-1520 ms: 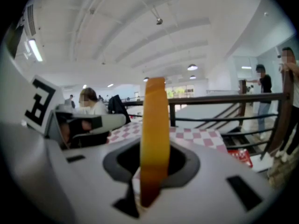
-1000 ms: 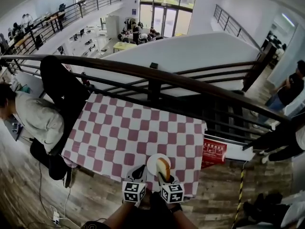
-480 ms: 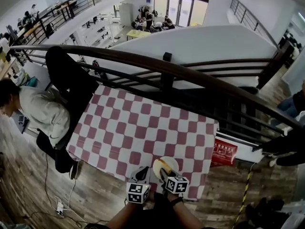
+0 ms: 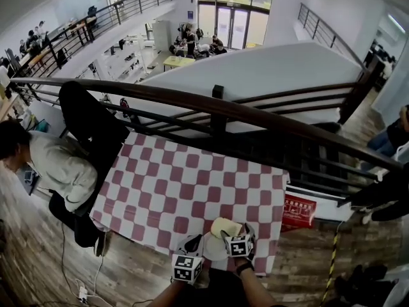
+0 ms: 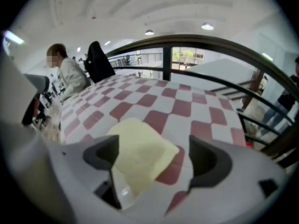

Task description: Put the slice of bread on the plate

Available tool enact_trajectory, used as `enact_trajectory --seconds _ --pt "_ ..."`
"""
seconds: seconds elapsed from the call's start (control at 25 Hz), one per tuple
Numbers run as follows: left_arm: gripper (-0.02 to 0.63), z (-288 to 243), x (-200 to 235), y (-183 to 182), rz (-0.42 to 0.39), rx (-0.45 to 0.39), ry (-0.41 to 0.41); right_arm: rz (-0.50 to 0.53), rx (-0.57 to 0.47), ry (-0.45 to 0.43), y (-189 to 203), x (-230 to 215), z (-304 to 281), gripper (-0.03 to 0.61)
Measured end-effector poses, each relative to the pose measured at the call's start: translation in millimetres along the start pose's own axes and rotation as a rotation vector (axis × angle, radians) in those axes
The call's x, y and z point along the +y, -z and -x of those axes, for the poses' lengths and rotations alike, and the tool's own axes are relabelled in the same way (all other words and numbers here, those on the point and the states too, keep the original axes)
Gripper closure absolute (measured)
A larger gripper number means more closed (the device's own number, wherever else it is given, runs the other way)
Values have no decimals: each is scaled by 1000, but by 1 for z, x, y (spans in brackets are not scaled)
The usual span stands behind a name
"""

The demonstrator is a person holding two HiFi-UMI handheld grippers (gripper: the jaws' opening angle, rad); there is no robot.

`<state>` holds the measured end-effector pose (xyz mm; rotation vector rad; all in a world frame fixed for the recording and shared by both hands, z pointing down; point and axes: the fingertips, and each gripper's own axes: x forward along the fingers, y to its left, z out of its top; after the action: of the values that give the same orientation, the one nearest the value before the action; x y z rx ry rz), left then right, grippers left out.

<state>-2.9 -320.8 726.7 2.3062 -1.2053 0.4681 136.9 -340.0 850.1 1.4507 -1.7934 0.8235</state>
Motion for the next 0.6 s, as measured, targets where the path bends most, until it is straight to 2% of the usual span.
enact_trajectory --seconds 0.16,0.28,0.4,0.48,0.52,0.6 --pt "595 15 15 -8 -7 -20 29 -58 -78 -22 -15 27 25 121" --pt "595 9 -2 -20 -12 -47 52 -124 -174 -57 -25 21 52 121" --pt "595 15 -16 -49 -25 -106 75 -161 -268 -70 -44 24 86 124" --pt "595 28 -19 -75 -43 -169 86 -195 -326 -109 -63 38 111 140" --pt "595 35 -21 -88 -54 -202 91 -219 -362 -146 -75 48 124 182" --pt "595 46 -23 -115 -72 -261 103 -232 -456 -221 -107 67 153 410"
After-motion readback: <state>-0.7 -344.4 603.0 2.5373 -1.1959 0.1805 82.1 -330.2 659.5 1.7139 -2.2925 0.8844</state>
